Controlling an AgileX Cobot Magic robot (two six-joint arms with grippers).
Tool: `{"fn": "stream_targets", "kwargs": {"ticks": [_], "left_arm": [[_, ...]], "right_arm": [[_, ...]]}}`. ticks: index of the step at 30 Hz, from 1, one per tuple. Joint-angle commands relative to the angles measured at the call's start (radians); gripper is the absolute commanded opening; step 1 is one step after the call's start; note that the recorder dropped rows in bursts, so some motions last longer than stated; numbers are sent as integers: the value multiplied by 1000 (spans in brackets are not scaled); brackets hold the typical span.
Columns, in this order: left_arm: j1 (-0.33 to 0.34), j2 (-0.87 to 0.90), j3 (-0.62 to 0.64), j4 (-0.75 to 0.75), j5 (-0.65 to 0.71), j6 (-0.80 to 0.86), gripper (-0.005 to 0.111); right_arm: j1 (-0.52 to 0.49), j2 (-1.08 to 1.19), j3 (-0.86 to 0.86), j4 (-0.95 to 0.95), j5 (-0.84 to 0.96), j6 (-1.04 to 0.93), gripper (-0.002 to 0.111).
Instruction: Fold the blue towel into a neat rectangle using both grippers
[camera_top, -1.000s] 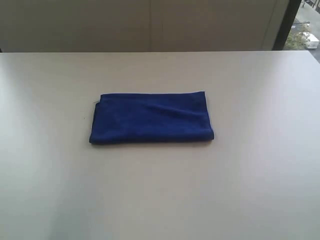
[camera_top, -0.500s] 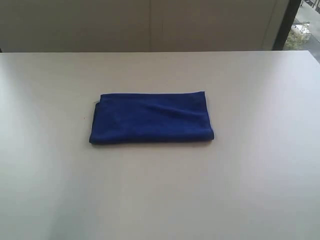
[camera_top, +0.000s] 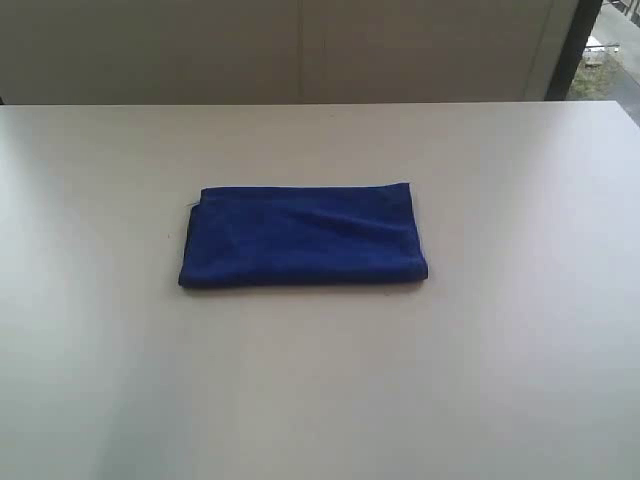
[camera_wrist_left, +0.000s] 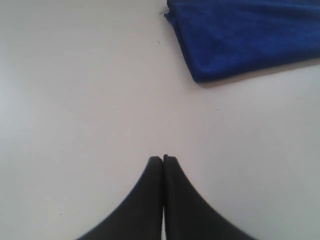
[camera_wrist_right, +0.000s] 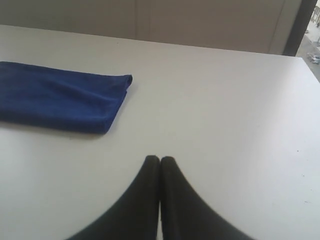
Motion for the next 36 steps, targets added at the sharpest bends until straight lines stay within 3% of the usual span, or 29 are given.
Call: {"fn": "stream_targets", "kwargs": {"ticks": [1,24,36], "left_arm": [[0,-7,5,-11,12,3,0],[0,-7,5,-11,12,3,0],[0,-7,5,-11,12,3,0]], "right_arm": [[-5,-6,51,-9,-43,-3,0],[-7,-6,78,-11,-83,-23,0],[-107,-6,78,-7,-83,-23,0]]}}
